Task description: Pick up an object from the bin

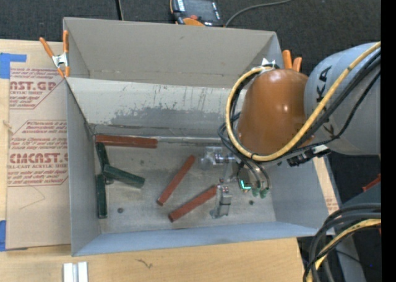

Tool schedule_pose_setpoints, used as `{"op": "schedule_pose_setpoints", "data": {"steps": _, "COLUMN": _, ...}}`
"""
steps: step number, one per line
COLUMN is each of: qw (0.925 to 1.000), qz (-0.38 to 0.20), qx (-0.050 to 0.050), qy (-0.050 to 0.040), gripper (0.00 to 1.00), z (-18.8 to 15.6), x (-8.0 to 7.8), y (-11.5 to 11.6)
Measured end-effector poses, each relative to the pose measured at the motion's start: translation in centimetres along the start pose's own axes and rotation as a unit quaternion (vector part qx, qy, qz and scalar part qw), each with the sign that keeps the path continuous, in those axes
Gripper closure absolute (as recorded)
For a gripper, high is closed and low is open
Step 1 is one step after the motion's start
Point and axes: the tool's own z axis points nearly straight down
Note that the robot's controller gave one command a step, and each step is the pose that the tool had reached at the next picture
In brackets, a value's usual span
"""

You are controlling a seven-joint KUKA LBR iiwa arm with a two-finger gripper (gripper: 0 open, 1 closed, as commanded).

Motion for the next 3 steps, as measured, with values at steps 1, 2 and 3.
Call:
{"op": "schedule_pose_setpoints", "data": {"steps": 1, "qw": 0.9982, "qz": -0.060, "qx": 0.000, "qy": -0.0083, "gripper": 0.00, "z": 11.9, "x": -0.5, "y": 0.1}}
{"op": "schedule_pose_setpoints", "data": {"steps": 2, "qw": 0.9982, "qz": -0.059, "qx": 0.000, "qy": -0.0043, "gripper": 1.00, "z": 11.7, "x": -0.3, "y": 0.1}}
{"op": "schedule_pose_setpoints", "data": {"steps": 3, "qw": 0.9960, "qz": -0.089, "qx": 0.000, "qy": -0.0080, "gripper": 1.00, "z": -5.3, "x": -1.2, "y": 1.3}}
